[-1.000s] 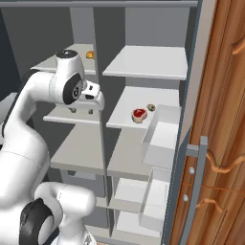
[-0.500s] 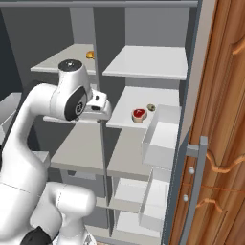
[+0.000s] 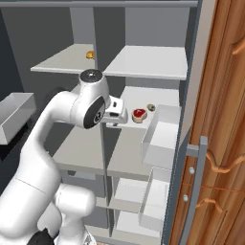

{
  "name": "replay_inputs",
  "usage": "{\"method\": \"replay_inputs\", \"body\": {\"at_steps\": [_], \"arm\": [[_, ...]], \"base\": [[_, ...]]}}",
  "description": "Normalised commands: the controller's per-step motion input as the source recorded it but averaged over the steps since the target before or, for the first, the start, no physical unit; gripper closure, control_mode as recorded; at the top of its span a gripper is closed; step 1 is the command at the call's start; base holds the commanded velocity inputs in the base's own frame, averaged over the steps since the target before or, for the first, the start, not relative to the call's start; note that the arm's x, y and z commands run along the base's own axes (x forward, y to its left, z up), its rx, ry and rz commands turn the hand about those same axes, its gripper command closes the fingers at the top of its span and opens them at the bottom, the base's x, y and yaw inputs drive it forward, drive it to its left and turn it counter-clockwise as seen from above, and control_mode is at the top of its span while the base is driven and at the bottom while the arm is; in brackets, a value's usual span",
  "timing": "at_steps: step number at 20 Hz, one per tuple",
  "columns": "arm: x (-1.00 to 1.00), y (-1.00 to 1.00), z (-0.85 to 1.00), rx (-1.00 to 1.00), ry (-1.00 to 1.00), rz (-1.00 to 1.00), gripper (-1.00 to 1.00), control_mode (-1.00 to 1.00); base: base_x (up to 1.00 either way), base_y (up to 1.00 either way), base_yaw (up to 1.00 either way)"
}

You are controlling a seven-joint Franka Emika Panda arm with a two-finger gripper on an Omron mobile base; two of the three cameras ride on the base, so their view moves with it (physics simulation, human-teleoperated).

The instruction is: There's a steak in the fridge that needs to be moved to the freezer for freezing. Pick up the steak from the fridge, place it on any shelf in the freezer, and close the fridge and freezer doors when done.

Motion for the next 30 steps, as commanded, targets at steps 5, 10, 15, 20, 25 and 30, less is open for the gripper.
{"method": "replay_inputs", "body": {"at_steps": [5,10,15,20,25,30], "arm": [[0.43,-0.40,-0.15,0.00,0.00,0.00,-1.00,-1.00],[0.35,-0.19,-0.30,0.00,-0.03,0.02,-1.00,-1.00],[0.41,-0.15,-0.33,0.01,-0.06,0.03,-1.00,-1.00],[0.39,-0.07,-0.17,0.00,0.00,0.02,-1.00,-1.00],[0.52,0.00,-0.10,0.00,0.02,0.00,-1.00,-1.00],[0.47,-0.07,-0.08,0.00,0.03,0.00,-1.00,-1.00]], "base": [[0.00,0.00,0.00],[0.00,0.00,0.00],[0.00,0.00,0.00],[0.00,0.00,0.00],[0.00,0.00,0.00],[0.00,0.00,0.00]]}}
